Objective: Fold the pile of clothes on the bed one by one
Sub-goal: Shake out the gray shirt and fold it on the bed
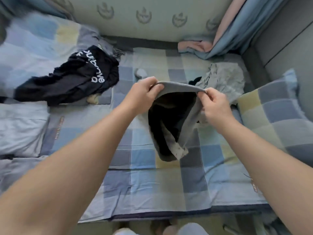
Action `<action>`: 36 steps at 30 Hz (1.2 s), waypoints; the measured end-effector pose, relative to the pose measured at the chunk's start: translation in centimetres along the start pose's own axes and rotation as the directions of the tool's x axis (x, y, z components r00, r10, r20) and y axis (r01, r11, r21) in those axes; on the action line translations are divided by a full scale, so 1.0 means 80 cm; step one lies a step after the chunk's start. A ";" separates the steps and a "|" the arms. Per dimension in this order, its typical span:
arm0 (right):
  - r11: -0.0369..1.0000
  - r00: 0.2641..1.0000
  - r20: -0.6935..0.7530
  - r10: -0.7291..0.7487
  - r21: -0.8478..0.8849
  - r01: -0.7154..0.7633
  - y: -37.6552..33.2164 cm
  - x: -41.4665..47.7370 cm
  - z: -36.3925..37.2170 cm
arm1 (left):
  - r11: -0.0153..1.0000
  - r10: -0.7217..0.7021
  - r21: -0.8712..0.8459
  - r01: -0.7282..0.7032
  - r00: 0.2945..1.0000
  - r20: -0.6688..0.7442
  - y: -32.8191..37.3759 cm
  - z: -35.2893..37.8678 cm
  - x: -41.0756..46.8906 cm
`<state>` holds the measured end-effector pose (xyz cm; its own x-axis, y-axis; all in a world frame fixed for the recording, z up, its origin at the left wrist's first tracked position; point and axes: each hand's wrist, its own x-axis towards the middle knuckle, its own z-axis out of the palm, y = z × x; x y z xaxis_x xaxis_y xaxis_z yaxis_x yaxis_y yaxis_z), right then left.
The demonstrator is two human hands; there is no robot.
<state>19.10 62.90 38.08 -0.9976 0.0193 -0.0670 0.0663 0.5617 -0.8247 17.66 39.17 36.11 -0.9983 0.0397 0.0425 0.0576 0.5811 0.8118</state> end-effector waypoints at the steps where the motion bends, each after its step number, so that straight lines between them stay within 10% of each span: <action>1: 0.999 1.000 -0.015 -0.006 0.039 0.007 -0.024 -0.014 -0.001 | 1.000 0.020 0.009 -0.020 1.000 0.010 0.013 -0.029 -0.011; 15: 0.905 0.935 0.171 -0.312 0.353 0.238 -0.243 -0.084 -0.066 | 0.994 0.109 0.030 -0.105 0.974 -0.198 0.160 -0.239 -0.118; 22: 0.839 0.864 0.207 -0.459 0.422 0.345 -0.369 -0.113 -0.103 | 0.991 0.125 0.047 -0.125 0.992 0.003 0.248 -0.299 -0.129; 28: 0.791 0.841 0.165 -0.515 0.469 0.392 -0.424 -0.125 -0.104 | 0.949 0.210 -0.268 -0.167 0.968 0.139 0.270 -0.315 -0.132; 36: 0.849 0.820 0.270 -0.504 0.327 0.414 -0.397 -0.118 -0.103 | 0.788 0.152 -0.590 -0.177 0.984 -0.092 0.308 -0.352 -0.119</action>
<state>26.23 51.70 69.50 -0.8458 -0.4910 0.2087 -0.3496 0.2147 -0.9120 28.36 30.21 72.14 -0.9744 0.0527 0.2186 0.2173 -0.0282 0.9757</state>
